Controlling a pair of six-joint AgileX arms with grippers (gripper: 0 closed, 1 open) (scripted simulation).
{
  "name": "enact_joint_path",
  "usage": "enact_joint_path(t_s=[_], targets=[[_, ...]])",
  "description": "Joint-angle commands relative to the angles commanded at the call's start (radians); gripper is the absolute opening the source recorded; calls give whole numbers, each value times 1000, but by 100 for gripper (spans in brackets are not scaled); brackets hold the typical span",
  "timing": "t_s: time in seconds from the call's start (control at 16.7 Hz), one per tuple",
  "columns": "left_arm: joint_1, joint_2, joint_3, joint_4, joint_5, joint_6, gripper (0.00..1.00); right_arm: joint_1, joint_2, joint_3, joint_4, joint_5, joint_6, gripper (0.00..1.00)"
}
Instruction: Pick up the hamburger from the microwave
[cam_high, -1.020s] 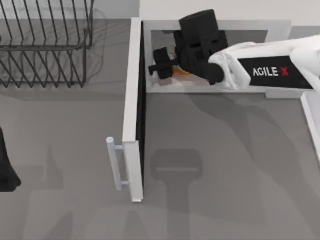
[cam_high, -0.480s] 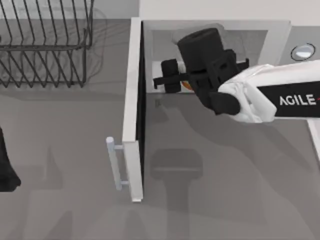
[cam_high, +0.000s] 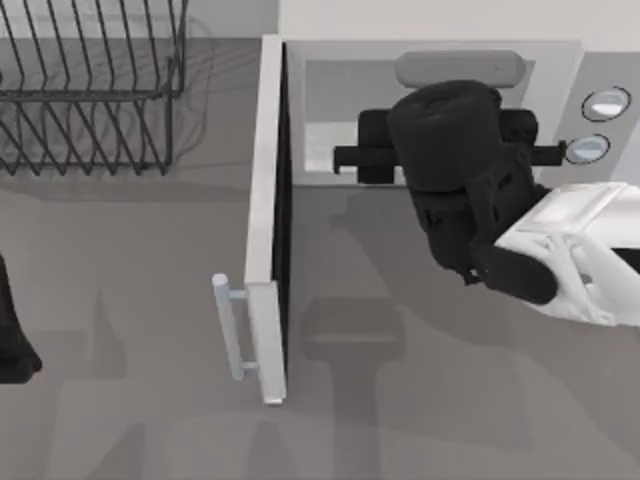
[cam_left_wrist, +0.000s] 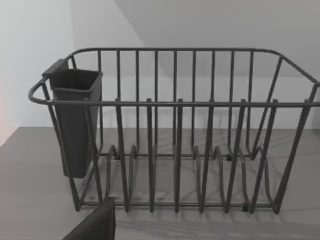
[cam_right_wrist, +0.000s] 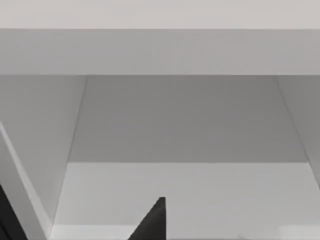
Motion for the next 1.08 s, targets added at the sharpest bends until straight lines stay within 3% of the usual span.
enact_joint_path(t_s=[0.36, 0.84, 1.08], targets=[[0, 0, 0, 0, 0, 0, 100, -3, 43, -10, 36, 0, 1, 0], [0, 0, 0, 0, 0, 0, 100, 3, 337, -126, 478, 9, 3, 0], [0, 0, 0, 0, 0, 0, 100, 1, 410, -165, 574, 7, 1, 0]])
